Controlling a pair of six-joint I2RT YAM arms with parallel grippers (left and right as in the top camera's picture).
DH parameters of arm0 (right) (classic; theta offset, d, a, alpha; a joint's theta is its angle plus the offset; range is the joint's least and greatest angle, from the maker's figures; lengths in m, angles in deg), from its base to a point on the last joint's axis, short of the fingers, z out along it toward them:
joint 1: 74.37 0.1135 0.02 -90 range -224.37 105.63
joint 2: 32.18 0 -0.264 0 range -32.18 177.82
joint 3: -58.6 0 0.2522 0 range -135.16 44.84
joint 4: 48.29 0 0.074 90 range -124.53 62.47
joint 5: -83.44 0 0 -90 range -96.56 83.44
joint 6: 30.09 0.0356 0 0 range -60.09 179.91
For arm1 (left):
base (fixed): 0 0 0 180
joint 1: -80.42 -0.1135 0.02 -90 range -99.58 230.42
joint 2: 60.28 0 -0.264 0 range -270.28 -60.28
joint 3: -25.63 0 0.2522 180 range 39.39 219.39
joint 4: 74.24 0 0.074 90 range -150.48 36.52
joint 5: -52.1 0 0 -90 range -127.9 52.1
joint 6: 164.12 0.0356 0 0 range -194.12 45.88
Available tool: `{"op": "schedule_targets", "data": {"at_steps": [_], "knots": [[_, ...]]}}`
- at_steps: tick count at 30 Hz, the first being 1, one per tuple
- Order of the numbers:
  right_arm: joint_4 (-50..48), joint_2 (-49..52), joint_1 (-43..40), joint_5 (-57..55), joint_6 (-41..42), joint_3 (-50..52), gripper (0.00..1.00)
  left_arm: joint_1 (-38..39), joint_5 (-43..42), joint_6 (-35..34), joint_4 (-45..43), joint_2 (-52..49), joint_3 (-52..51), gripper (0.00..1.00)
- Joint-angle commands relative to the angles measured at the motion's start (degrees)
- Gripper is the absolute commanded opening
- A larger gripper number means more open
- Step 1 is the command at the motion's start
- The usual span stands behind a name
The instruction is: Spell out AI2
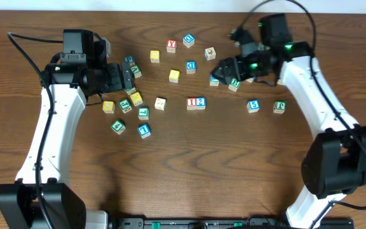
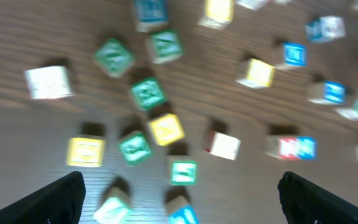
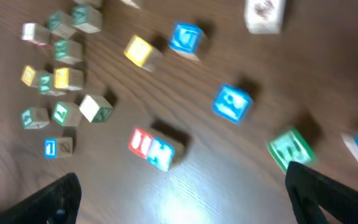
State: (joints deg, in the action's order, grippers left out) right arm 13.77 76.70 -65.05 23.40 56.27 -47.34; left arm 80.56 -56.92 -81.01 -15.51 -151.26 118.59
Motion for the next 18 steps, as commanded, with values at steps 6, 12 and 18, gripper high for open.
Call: {"op": "schedule_targets", "data": {"at_steps": [6, 12, 18], "knots": [[3.6, -1.4, -1.7, 0.0, 1.9, -0.1, 0.97, 4.7, -12.7, 4.3, -3.5, -7.6, -1.2, 0.47], [5.5, -1.4, -1.7, -0.1, 1.0, 0.0, 0.94, 7.1, -12.7, 4.3, -4.1, -13.9, -1.2, 0.28], [6.5, -1.4, -1.7, -0.1, 0.1, 0.0, 0.94, 7.6, -12.3, 4.3, -5.1, -17.4, -1.2, 0.36]]}}
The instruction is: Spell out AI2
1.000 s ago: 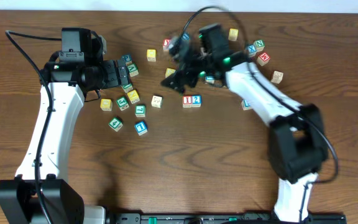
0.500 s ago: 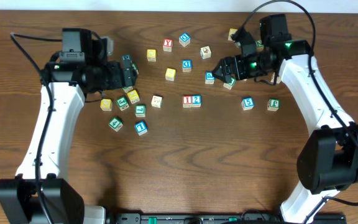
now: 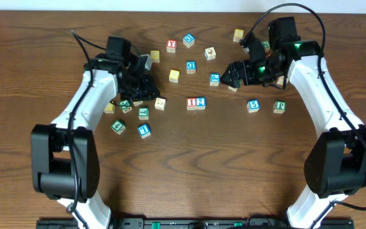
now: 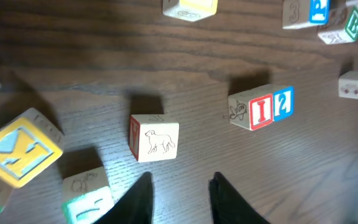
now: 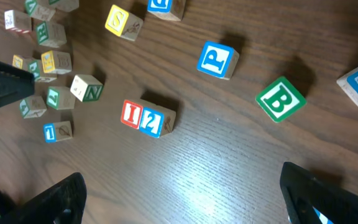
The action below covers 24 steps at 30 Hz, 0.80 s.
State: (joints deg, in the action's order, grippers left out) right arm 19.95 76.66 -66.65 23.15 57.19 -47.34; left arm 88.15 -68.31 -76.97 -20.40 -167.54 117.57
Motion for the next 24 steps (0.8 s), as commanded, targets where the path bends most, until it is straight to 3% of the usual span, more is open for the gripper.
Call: {"op": "schedule_targets", "data": {"at_steps": [1, 5, 24], "knots": [[0.5, -1.4, -0.1, 0.2, -1.0, 0.0, 0.94, 0.0, -0.6, 0.1, -0.3, -1.6, -0.2, 0.40], [1.0, -1.4, -0.1, 0.2, -2.5, 0.0, 0.95, 0.4, -0.4, -0.2, -0.6, -3.8, -0.2, 0.45], [1.6, -1.4, -0.1, 0.2, -2.7, 0.0, 0.97, 1.6, 4.0, -0.1, -3.1, -8.6, -0.2, 0.45]]}}
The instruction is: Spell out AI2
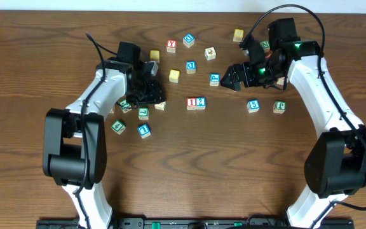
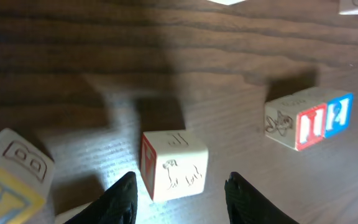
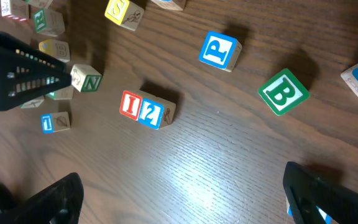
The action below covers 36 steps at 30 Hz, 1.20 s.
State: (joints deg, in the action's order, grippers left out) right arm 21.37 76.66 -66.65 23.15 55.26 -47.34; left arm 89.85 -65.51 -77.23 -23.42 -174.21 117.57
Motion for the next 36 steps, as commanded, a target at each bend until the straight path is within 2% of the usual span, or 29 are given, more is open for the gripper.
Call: {"op": "schedule_targets", "data": {"at_steps": [1, 6, 11, 27, 36], "knots": [[0.2, -1.4, -0.1, 0.2, -0.8, 0.0, 0.97, -0.1, 1.2, 0.2, -0.3, -2.1, -0.2, 0.45], [0.3, -1.4, -0.1, 0.2, -0.8, 0.0, 0.98, -0.1, -2.9, 1.4, -0.8, -2.1, -0.2, 0.45], [0.3, -1.4, -0.1, 0.2, -0.8, 0.0, 0.98, 0.3, -3.1, 1.4, -0.7, -2.1, -0.2, 0.45], [0.3, -1.4, -0.1, 0.2, -0.8, 0.0, 0.99, 1.9, 1.3, 1.5, 1.5, -2.2, -0.3, 0.44], [0.3, -1.4, -0.1, 0.2, -0.8, 0.0, 0.99, 2.2, 1.3, -1.3, 1.6, -2.2, -0.3, 0.41]]}}
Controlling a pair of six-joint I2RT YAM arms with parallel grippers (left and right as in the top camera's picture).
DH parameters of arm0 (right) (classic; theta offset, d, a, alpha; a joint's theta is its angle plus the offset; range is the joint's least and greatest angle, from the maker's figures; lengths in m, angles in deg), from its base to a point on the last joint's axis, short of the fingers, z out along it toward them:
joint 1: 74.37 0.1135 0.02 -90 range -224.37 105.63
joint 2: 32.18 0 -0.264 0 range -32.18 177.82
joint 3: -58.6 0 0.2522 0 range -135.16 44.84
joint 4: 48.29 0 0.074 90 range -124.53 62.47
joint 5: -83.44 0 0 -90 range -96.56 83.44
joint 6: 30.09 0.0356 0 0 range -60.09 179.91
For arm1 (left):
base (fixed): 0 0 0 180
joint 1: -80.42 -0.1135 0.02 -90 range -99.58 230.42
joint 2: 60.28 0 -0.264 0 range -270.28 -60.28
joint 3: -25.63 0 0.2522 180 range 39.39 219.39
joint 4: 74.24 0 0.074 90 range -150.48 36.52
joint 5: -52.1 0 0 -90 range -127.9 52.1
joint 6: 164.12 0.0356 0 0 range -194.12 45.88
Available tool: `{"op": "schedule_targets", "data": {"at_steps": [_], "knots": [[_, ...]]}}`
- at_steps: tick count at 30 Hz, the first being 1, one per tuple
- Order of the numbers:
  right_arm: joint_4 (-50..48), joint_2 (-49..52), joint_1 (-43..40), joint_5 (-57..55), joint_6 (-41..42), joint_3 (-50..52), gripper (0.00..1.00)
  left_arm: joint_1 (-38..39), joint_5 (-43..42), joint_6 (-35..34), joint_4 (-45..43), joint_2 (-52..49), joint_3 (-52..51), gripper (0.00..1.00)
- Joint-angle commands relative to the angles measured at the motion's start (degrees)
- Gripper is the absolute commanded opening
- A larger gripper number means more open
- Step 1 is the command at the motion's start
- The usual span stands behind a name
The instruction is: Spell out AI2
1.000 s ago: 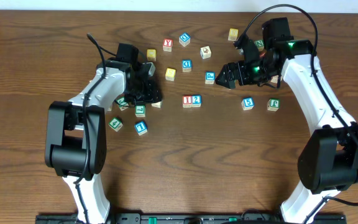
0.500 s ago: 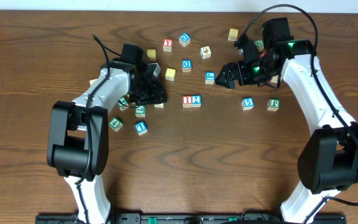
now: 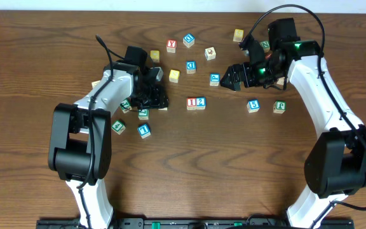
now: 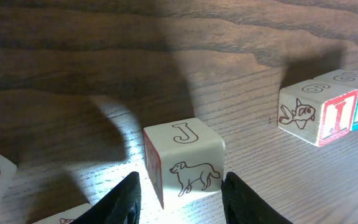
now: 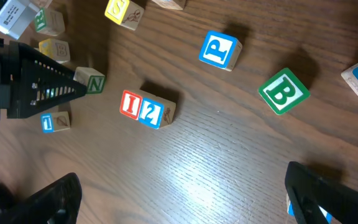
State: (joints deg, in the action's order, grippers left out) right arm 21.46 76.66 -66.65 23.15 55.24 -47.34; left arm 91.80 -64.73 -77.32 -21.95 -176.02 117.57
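A white block (image 4: 182,155) with a J on top and a dog drawn on its side stands on the table. My left gripper (image 4: 180,190) is open around it, one finger on each side, with a small gap on the left. This block sits just left of the joined red I block (image 4: 334,115) and blue 2 block. From above, my left gripper (image 3: 157,97) is left of the I and 2 pair (image 3: 196,102). My right gripper (image 5: 188,205) hangs wide open and empty above the table, right of the pair (image 5: 140,108).
Loose letter blocks lie scattered: blue P (image 5: 219,51), green B (image 5: 283,92), yellow S (image 5: 118,11), red Y (image 3: 171,46), blue 5 (image 3: 253,105). A cluster of green and yellow blocks (image 3: 131,108) crowds the left arm.
My left gripper has come lower and closer to the J block, whose sides now sit between the fingers. The right arm and the blocks have not moved.
My left gripper was wide open above the left cluster. It then stood narrower in front of the J block, later nearer it, and now straddles it. My right gripper shifted slightly early on, then held still, open, over the table right of the I and 2 pair.
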Motion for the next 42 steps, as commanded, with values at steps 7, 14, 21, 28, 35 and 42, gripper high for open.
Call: {"op": "schedule_targets", "data": {"at_steps": [7, 14, 21, 28, 35, 42], "knots": [[0.2, -1.4, -0.1, 0.2, -0.8, 0.0, 0.99, 0.7, 0.5, -1.6, -1.4, -0.5, -0.5, 0.42], [0.5, -1.4, -0.1, 0.2, -1.4, 0.0, 0.99, 1.5, 0.5, -3.1, -3.6, -0.8, -0.8, 0.41], [0.6, -1.4, -0.1, 0.1, -1.8, 0.0, 0.99, 1.5, 4.1, -4.2, -3.0, -0.8, -0.8, 0.36], [0.6, -1.4, -0.1, -0.6, -1.8, 0.0, 0.99, 2.0, 5.5, -4.7, -2.6, -0.8, -0.8, 0.31], [0.6, -1.4, -0.1, -1.1, -1.8, 0.0, 0.99, 3.8, 9.6, -5.3, -2.5, -0.8, -0.8, 0.29], [0.6, -1.4, -0.1, -1.1, -1.8, 0.0, 0.99, 5.8, 15.3, -7.2, -0.4, -0.7, -0.2, 0.28]]}}
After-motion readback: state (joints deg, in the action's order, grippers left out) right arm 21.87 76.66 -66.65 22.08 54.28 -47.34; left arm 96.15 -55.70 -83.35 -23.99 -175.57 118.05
